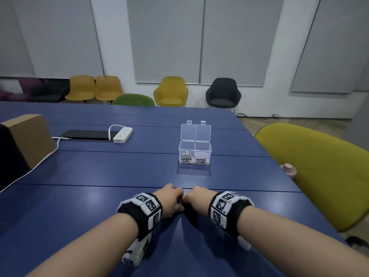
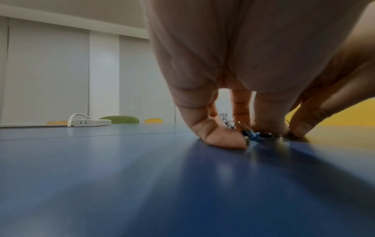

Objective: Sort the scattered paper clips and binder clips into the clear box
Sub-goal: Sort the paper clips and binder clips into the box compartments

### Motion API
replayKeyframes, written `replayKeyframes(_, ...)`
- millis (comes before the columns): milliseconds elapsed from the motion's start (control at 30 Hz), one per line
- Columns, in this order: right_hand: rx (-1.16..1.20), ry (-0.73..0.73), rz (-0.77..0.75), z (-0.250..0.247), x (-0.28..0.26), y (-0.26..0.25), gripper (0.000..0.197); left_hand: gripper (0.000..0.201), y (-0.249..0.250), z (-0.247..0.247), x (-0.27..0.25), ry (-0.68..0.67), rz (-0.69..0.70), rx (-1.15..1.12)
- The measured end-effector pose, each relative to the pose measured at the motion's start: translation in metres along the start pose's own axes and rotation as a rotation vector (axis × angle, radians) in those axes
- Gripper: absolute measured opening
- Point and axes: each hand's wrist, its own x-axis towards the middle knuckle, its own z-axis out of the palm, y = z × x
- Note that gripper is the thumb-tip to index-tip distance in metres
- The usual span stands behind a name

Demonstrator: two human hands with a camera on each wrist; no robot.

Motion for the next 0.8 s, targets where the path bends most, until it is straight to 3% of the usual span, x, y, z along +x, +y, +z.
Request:
replayKeyframes(367,-0.097,0.067,-0.022,0.003,-0.007,0.009,0.026,0.01,-0.001,-0.008,0.006,-0.03,0.004,0.019)
replayKeyframes(500,-0.043,0.079,0.034,-0.001,-0.005,0.02,0.025,0.031,-0.003,-0.012,0.015,-0.109,-0.008,0.009)
replayKeyframes(767,0.024,-0.003,0.182,-0.015,0.004,0.043,0.008,0.024,-0.001,-0.014,0.018,-0.157,-0.039,0.048)
replayKeyframes(800,0.019,-0.007,0.19,-0.017,0.005,0.044,0.012,0.023,-0.001,-0.014,0.018,-0.158,-0.035,0.033)
